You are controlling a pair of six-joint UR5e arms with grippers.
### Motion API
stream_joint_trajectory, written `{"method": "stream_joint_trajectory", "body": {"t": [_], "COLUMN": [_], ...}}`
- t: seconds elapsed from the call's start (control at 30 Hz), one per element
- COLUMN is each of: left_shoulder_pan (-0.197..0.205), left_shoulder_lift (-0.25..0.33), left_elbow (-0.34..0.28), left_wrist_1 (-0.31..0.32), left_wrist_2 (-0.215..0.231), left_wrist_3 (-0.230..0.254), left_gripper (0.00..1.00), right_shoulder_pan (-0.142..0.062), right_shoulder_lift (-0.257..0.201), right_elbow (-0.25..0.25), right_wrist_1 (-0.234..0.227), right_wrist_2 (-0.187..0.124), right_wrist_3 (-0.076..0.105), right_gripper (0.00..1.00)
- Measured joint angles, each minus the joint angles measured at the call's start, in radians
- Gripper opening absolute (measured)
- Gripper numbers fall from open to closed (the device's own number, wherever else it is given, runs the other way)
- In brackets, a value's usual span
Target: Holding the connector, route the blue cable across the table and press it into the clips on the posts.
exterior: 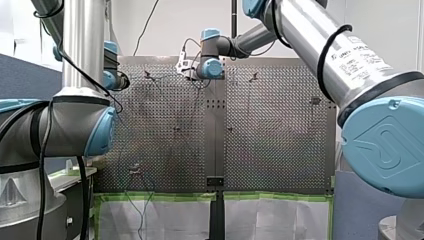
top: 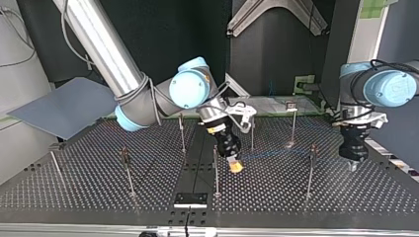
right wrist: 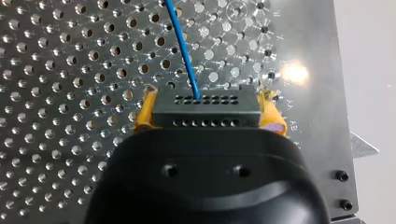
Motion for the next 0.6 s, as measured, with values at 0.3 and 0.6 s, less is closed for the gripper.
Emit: {"method": "stream_joint_trajectory", "body": {"t": [0.3,0.6], "left_shoulder_pan": [0.009,-0.011], "left_shoulder_lift": [0.0,0.012], "left_elbow": [0.0,-0.001], "left_wrist_1": [-0.028,-0.098], "left_wrist_2": [-0.022,-0.073], "left_wrist_3": [0.036,0.107], "left_gripper": [0.04,0.89], "right_shoulder_pan": [0.011,0.014], "right_shoulder_lift": [0.038,0.04], "right_elbow": [-0.056,-0.079], "right_wrist_1": [0.03,0.048], "right_wrist_2": [0.014,0.017], "right_wrist_3": [-0.013,-0.017], "right_gripper": [0.0,0.0]}}
